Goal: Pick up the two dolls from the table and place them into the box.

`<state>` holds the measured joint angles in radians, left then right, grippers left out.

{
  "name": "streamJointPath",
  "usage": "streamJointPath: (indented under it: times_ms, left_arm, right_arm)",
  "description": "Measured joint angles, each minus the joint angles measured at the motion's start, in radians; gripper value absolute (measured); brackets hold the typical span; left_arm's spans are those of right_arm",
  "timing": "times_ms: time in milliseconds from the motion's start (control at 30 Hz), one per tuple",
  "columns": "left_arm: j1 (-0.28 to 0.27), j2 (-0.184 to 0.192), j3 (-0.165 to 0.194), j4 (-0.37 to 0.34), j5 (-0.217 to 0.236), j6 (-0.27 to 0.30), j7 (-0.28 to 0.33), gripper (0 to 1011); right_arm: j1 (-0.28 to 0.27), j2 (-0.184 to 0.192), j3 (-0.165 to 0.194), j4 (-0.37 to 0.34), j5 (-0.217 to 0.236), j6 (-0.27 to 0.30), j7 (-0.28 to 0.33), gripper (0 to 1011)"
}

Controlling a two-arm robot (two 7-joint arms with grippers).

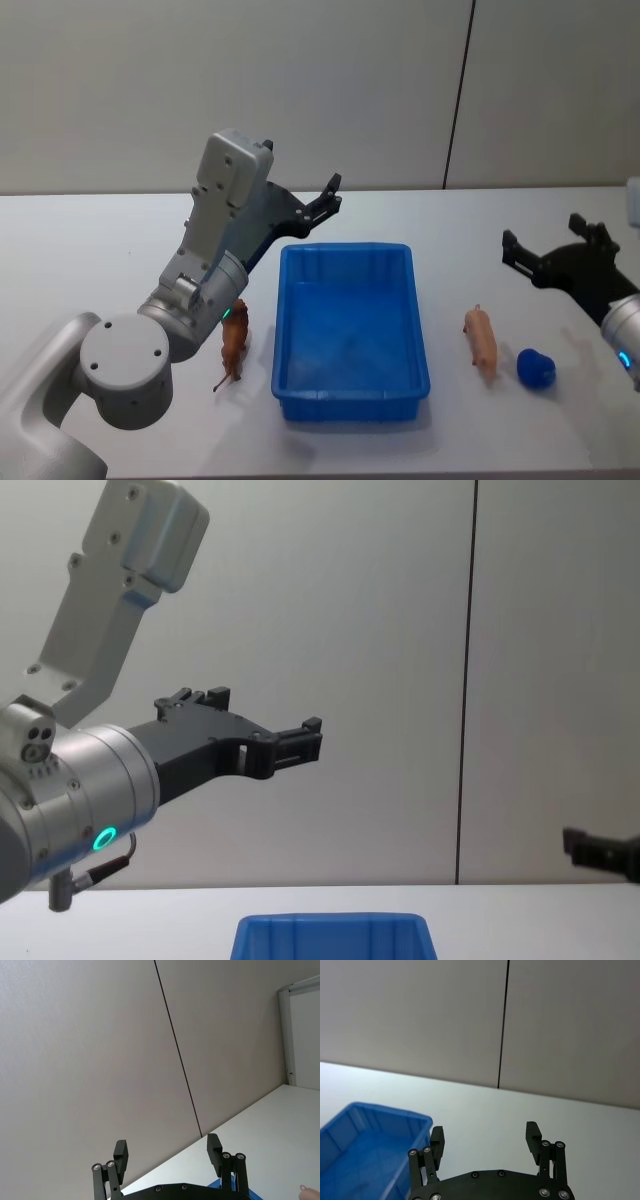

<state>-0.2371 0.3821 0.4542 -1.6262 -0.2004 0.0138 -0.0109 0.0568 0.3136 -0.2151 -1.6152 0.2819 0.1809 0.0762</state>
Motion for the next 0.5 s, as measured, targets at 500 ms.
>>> streamJointPath:
  times_ms: [500]
  left_arm:
    - [0.000,0.000,0.000,0.000,0.000,0.000,0.000,1001]
  right_arm:
    - [0.008,0.004,0.003,0.076,-0.019,0.124,0.020,1001]
